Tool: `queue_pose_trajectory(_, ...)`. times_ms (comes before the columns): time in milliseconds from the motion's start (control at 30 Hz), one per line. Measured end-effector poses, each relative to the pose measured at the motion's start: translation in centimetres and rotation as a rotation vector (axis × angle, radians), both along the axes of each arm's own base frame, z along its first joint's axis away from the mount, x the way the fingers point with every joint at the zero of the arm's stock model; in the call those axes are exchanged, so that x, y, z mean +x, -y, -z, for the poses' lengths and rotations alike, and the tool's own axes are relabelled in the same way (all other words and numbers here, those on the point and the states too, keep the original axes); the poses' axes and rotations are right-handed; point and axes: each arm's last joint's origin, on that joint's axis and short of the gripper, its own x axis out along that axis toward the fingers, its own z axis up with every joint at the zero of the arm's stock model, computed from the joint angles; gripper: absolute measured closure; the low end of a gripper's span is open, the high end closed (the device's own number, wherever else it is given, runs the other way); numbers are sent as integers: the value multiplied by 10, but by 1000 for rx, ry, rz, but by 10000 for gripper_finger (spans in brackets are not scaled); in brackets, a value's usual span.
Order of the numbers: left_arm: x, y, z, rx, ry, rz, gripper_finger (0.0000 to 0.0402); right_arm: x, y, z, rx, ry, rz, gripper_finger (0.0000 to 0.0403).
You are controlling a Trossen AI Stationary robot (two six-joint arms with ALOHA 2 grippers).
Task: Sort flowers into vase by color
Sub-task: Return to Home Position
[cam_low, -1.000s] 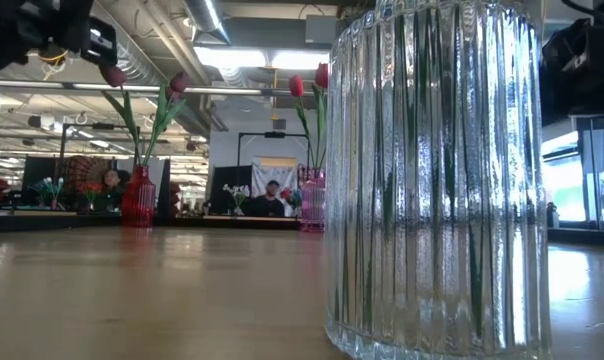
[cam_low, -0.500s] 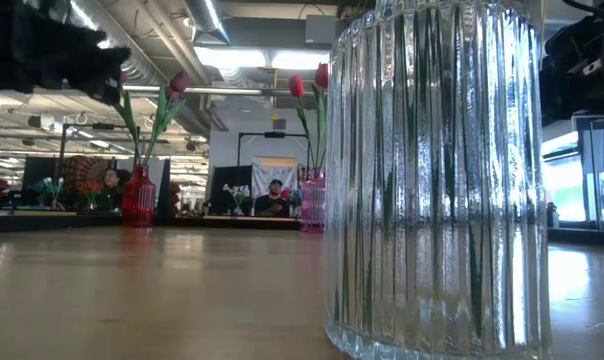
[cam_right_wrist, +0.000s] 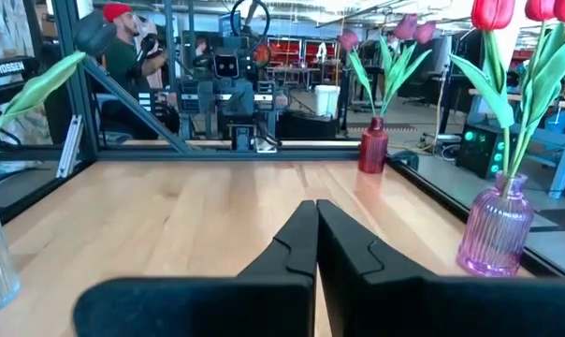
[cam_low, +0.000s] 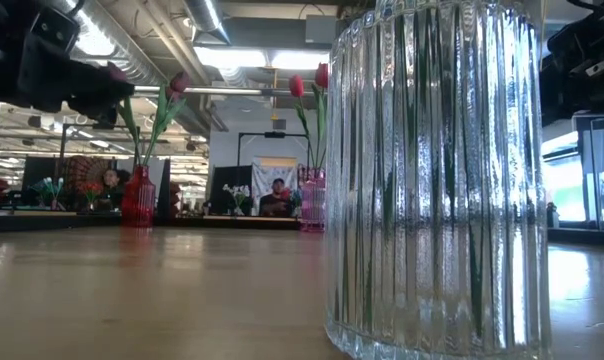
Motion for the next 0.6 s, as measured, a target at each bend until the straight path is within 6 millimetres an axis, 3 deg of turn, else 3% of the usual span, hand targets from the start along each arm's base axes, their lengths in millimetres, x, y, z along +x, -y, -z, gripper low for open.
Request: queue_pose_trajectory(600,0,0,3,4,-37,0,257,0,1,2,-7,-19,31,398)
